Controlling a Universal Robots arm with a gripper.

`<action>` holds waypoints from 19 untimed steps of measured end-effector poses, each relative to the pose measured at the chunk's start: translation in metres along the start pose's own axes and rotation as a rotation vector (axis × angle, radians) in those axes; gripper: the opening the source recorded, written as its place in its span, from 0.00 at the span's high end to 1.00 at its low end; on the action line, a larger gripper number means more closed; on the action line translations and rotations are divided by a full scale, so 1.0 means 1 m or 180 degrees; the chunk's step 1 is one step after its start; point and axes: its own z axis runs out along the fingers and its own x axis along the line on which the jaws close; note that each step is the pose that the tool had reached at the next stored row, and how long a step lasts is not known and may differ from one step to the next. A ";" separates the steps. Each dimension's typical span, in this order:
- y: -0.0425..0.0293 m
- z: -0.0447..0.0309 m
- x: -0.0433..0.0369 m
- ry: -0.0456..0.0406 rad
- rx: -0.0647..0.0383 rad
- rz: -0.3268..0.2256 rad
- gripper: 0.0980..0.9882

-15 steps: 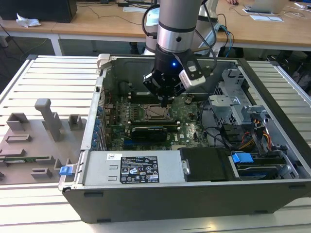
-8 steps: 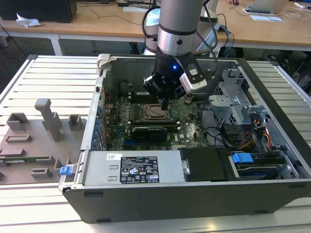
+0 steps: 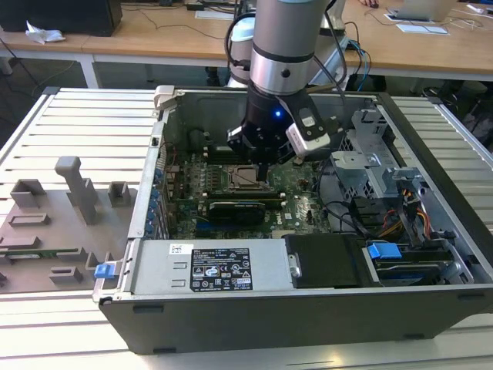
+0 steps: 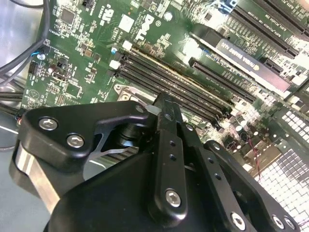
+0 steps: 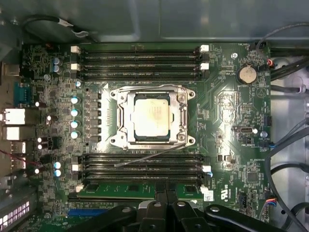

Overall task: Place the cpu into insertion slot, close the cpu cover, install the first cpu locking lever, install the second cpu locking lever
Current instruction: 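Install the second cpu locking lever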

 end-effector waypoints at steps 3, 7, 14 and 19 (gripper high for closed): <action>-0.0026 0.0042 -0.0001 0.0000 -0.0006 0.0000 0.99; -0.0036 0.0109 -0.0002 0.0000 -0.0016 0.0000 0.99; -0.0043 0.0126 0.0003 0.0007 -0.0453 -0.0006 0.99; -0.0045 0.0216 0.0016 0.0007 -0.0468 -0.0006 0.99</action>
